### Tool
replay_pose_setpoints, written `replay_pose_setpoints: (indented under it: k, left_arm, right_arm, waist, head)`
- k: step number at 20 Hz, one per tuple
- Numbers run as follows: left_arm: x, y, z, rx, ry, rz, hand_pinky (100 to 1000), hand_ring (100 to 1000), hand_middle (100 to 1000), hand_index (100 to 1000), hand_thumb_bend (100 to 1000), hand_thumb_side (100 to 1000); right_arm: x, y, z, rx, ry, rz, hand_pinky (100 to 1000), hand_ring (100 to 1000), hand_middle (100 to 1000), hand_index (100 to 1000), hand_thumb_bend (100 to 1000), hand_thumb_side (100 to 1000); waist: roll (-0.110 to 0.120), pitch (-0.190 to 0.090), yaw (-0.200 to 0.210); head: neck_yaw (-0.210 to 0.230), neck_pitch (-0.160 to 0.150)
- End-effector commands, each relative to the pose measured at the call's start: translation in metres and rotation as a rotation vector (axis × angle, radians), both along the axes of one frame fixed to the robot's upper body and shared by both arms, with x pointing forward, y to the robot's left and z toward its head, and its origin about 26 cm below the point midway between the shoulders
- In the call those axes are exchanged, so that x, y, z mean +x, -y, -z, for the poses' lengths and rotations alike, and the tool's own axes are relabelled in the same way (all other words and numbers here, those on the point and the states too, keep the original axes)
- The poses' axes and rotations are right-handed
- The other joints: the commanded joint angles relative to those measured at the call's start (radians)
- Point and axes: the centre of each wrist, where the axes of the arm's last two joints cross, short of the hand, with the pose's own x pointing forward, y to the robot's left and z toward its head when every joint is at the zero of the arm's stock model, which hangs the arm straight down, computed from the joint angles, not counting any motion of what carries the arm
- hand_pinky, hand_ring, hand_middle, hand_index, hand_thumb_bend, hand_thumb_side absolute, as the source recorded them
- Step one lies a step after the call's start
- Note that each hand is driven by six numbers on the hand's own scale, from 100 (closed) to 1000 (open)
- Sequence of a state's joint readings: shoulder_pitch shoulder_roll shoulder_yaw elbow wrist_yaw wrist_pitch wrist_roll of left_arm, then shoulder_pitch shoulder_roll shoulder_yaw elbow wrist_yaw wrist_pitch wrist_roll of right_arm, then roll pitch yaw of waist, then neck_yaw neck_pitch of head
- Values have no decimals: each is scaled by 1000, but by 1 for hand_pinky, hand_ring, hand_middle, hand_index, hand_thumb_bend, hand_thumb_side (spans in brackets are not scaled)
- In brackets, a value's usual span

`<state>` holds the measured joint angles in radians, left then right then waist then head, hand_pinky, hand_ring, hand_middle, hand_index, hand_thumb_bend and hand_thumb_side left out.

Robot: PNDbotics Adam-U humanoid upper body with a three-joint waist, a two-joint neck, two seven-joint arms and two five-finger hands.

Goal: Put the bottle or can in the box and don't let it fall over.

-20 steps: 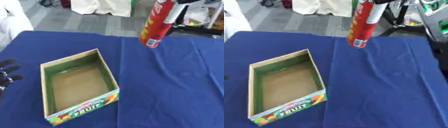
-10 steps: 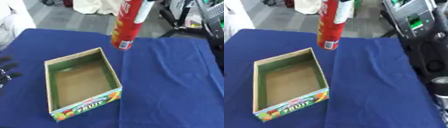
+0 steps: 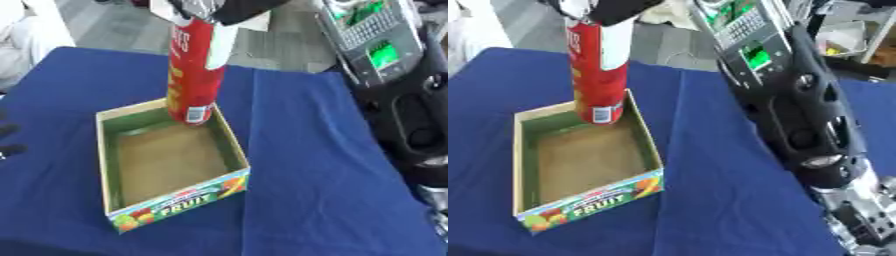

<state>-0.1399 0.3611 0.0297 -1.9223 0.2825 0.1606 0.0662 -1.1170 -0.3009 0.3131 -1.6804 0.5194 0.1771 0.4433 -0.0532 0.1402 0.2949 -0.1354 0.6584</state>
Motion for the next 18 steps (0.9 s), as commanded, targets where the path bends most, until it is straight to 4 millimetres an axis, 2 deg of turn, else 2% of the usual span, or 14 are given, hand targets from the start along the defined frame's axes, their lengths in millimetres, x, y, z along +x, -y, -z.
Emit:
replay_pose_setpoints:
  k: [1, 6, 12, 15, 16, 18]
  left_arm:
    - [1, -3, -10, 23, 26, 0, 711, 833, 849, 759, 208, 904]
    - [3, -1, -13, 14, 36, 4, 711, 834, 849, 758, 208, 907]
    - [3, -2, -15, 5, 46, -14, 711, 833, 849, 758, 210, 909]
    - [4, -2, -16, 3, 50, -19, 711, 833, 849, 758, 210, 910]
    - [4, -2, -16, 2, 51, -21, 711, 833, 849, 758, 210, 909]
    - [4, -2, -16, 2, 54, -24, 711, 833, 848, 757, 210, 909]
  right_arm:
    - [-6, -13, -5, 20, 28, -18, 100, 120, 100, 119, 100, 100]
    - [0, -26, 8, 32, 15, -8, 100, 122, 100, 126, 100, 100]
    - [10, -36, 30, 38, 21, 7, 100, 140, 100, 139, 100, 100]
    - [14, -39, 41, 44, 49, 14, 100, 210, 100, 194, 100, 100]
    - [17, -40, 46, 44, 60, 21, 100, 272, 123, 251, 100, 100]
    - [22, -41, 55, 30, 70, 35, 160, 310, 173, 311, 100, 100]
  waist:
    - [1, -8, 15]
    - [-9, 5, 54]
    - [-16, 21, 81]
    - [-18, 26, 84]
    - [-19, 28, 85]
    - [-20, 29, 84]
  head:
    - [-22, 0]
    - [-55, -12]
    - [-80, -22]
    - [-84, -26]
    - [-84, -27]
    - [-84, -27]
